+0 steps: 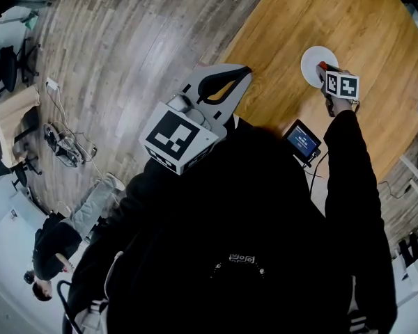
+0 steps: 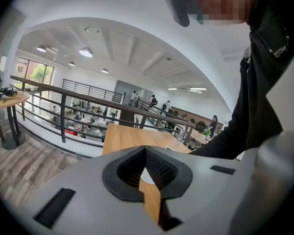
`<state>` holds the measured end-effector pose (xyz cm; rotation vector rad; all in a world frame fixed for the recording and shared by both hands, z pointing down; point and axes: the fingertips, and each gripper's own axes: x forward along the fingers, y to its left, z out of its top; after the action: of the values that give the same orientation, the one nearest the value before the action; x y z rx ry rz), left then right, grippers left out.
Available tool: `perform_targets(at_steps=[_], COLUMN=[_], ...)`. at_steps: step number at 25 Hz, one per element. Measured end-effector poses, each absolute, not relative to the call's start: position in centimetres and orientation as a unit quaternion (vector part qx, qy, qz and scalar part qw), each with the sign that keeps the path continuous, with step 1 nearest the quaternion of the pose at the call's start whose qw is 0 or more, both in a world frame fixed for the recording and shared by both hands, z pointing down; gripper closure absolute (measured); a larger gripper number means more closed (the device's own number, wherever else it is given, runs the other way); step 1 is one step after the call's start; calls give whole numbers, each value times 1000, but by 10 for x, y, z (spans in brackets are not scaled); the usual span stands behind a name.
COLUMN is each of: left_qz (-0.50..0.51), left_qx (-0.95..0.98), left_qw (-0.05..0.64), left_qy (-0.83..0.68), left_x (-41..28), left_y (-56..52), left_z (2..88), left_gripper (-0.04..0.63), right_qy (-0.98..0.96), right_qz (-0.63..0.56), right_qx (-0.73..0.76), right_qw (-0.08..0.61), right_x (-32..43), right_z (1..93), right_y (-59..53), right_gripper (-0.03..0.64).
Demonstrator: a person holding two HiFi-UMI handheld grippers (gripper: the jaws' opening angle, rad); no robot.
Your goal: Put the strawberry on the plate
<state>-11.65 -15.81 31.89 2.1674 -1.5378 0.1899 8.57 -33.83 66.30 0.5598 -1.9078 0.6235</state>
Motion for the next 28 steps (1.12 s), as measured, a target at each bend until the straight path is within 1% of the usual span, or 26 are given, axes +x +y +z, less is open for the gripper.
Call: perform_targets(at_steps=[14,20,24,28], left_qz=[69,68,67,68], left_qx=[785,783,790,801], left_qw=[240,242,236,229], left_qy=[-567,-568,-563,-549], left_x=[-117,-120,-129,-130], left_y=[-154,-155,-159,-167], left_z=[322,326,322,327], left_gripper=[600,600,600,600], right_qy=[-784,-793,-798,-815], right_qz=[246,258,260,271], right_qx=[242,261,277,287], right_qw=[516,486,468,424], right_x=[90,88,85,81], right_z=[672,671,658,636], right_y=[-341,-348,-351,-352], right_gripper=[471,469,448,445])
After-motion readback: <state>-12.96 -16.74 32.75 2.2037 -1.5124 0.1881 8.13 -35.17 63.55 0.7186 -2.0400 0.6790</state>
